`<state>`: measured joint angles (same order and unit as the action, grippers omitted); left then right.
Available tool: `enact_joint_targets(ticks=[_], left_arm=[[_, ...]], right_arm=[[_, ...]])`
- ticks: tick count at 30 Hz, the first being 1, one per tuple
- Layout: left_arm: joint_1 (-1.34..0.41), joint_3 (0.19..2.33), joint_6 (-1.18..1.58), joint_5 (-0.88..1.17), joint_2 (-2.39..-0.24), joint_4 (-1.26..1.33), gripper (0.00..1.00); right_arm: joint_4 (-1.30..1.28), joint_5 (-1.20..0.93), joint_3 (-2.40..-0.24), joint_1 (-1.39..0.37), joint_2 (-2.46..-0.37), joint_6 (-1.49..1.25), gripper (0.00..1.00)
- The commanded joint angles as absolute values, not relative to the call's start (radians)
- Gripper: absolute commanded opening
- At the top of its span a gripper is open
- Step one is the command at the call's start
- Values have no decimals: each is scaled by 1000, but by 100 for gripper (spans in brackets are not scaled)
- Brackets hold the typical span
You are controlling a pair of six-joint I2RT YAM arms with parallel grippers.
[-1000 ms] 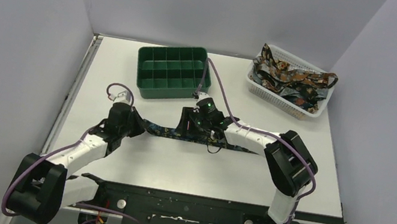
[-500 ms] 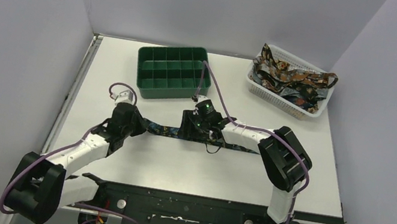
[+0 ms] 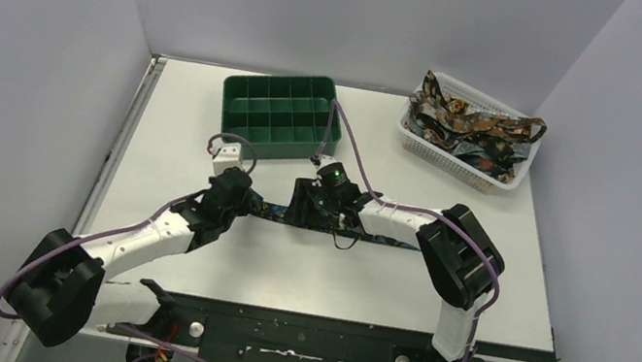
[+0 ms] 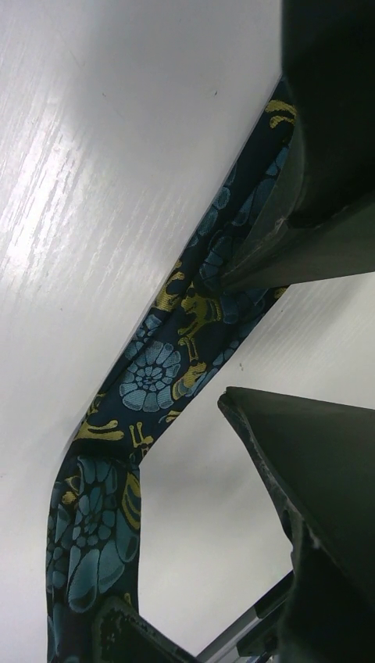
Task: Roll the ties
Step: Roll the tie at the center of the board.
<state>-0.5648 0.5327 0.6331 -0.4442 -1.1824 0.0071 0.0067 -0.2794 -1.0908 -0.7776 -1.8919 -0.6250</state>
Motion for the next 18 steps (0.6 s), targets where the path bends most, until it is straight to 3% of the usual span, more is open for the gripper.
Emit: enact_joint_targets(ticks=[1,18], left_arm=[[-606,593,557,-569,-1206,-14,5],[-703,665,408,-676,-1314,-42,6]], right_arm=[[35,-296,-1074,-774,-1883,-653,50],[81,-332,-1068,-769,-1863,-696,52]])
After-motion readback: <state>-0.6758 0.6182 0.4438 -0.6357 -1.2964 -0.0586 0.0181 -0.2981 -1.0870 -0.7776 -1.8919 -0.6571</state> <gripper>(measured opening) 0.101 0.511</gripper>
